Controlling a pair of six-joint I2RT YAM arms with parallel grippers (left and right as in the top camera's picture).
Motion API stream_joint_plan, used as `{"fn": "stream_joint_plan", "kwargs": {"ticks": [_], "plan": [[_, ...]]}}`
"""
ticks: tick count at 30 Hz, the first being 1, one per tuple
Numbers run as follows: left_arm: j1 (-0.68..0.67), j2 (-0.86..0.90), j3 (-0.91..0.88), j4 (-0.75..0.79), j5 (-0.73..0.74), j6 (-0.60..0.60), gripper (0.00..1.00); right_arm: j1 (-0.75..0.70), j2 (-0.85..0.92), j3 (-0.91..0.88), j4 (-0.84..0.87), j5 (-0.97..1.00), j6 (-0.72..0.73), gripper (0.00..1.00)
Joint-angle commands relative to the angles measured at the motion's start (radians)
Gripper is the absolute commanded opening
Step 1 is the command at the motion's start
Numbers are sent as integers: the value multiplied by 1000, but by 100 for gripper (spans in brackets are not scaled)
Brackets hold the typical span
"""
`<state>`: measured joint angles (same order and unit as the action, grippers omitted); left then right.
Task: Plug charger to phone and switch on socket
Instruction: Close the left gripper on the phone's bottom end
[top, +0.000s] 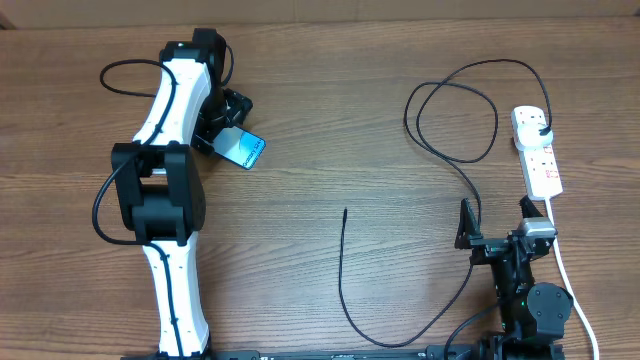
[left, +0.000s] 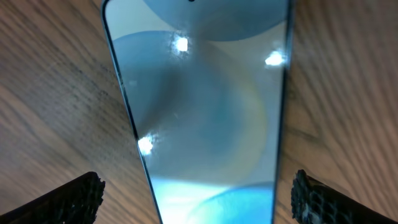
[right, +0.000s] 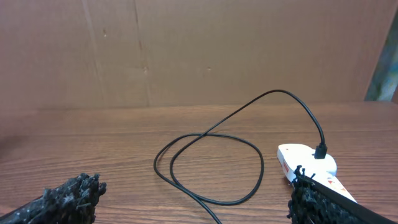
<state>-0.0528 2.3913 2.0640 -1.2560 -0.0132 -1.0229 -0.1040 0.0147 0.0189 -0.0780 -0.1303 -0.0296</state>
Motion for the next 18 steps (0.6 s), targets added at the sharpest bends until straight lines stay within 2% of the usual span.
{"fn": "stream_joint_plan", "kwargs": {"ticks": [1,18], "plan": [[-8,39,11,6,-19,-25,100,-1,-12,-11,5,5,3,100],[-8,57,7,52,-19,-25,100,-1,-12,-11,5,5,3,100]]}}
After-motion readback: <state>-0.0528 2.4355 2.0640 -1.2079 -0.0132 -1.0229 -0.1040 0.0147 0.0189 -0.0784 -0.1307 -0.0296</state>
